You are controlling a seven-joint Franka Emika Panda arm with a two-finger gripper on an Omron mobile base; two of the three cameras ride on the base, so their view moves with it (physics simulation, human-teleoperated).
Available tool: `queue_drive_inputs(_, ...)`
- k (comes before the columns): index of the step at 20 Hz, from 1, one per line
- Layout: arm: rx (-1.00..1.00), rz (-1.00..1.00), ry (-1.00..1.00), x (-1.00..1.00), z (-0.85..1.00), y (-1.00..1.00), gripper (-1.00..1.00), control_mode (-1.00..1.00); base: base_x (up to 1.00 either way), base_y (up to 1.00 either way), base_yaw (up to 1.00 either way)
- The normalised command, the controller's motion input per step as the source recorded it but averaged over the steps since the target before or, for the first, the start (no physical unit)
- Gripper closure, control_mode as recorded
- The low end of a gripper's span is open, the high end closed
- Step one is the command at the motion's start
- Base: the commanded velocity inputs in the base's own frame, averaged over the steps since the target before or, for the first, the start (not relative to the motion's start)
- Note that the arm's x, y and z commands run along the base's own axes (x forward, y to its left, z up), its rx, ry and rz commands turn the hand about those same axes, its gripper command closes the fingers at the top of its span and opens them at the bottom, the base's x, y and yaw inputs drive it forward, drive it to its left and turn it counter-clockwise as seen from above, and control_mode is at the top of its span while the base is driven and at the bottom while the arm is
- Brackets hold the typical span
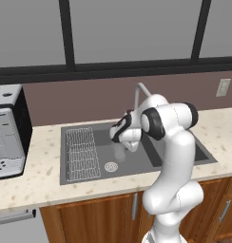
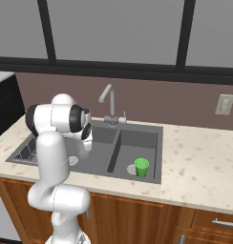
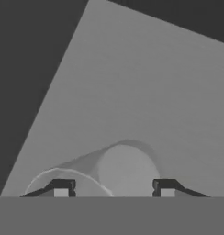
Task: Move any existing items from the left basin to the right basin for drying. Then move the glass cup from the counter to the left basin of the sink for washing.
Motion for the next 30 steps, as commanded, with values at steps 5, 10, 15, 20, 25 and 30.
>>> queue_drive_inputs(5,0.0,-0.03,-0.15,-0.02,0.16,-0.09,-1.0,-1.0,0.0,0.0,0.0)
queue_drive_inputs(10,0.0,-0.03,-0.08,-0.04,0.34,-0.01,-1.0,-1.0,0.0,0.0,0.0)
queue_drive_inputs(15,0.0,-0.04,-0.01,-0.01,0.58,0.0,-1.0,-1.0,0.0,0.0,0.0)
queue_drive_inputs(20,-0.01,-0.01,0.0,-0.07,0.69,0.0,-1.0,-1.0,0.0,0.0,0.0)
queue_drive_inputs(25,0.0,0.0,0.0,-0.18,0.8,0.0,-1.0,-1.0,0.0,0.0,0.0)
queue_drive_inputs(30,-0.03,-0.02,0.0,-0.16,0.94,0.08,-1.0,-1.0,0.0,0.0,0.0)
